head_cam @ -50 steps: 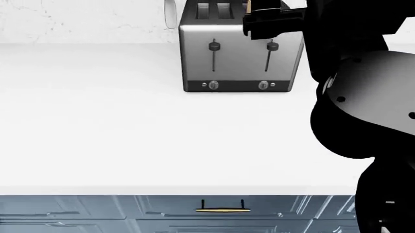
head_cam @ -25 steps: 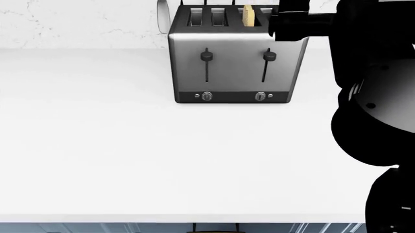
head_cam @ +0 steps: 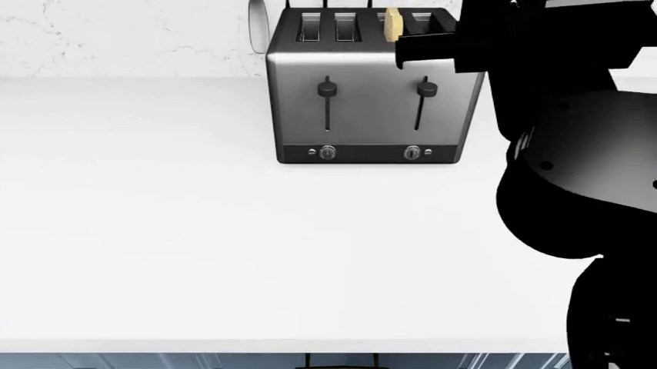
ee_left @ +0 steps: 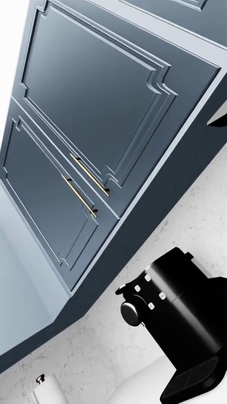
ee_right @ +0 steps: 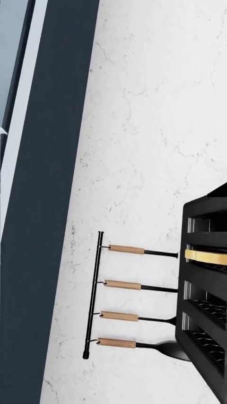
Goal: Push down the lever of the toaster to turn it on.
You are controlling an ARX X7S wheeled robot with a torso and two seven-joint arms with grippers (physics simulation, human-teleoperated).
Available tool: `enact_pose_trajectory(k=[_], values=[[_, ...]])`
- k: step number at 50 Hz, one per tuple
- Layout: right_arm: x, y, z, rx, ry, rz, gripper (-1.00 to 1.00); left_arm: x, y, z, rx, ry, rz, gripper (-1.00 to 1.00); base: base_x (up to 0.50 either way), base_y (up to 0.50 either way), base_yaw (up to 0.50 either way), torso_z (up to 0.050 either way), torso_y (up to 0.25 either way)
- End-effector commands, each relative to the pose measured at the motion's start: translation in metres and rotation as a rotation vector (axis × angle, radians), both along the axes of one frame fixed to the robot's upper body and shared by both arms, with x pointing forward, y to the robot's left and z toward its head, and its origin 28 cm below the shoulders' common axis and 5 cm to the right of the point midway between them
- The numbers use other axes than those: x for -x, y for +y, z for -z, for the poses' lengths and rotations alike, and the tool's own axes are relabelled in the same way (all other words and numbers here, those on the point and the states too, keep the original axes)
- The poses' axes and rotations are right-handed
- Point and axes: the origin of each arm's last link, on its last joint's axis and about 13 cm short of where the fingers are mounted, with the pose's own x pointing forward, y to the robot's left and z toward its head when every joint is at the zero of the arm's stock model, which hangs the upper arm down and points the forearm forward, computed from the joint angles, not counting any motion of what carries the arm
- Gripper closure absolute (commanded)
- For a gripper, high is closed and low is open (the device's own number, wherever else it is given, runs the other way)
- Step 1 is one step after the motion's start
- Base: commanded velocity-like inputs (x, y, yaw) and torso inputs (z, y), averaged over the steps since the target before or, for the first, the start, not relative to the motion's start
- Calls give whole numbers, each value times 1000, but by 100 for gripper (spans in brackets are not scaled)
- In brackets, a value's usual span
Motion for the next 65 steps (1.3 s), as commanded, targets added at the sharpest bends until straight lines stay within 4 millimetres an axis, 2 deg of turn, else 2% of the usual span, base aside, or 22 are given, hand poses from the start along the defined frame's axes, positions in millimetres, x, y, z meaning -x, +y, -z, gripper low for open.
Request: enact_pose_trajectory(k=[1,14,24,30,42,51,65], values=[[-5,10,-1,-19,59,-46,100,0,0,0,0,0,-2,-100,0,0,0,0,0],[-31,23,15,-30,163,-63,100,0,1,1,1,1,-2,-100,0,0,0,0,0],[-49,24,17,-66,194,-48,100,-2,0,1,0,4,-1,-100,0,0,0,0,0],[-57,24,29,-80,238,-39,100,-2,0,2,1,5,-1,-100,0,0,0,0,0],[-61,22,38,-117,313,-25,100,-2,0,3,2,5,-3,-100,0,0,0,0,0],[-60,20,32,-136,329,-14,100,-2,-1,2,-7,12,-14,-100,0,0,0,0,0],[-71,16,49,-150,371,16,100,-2,-1,0,-9,15,-14,-100,0,0,0,0,0]])
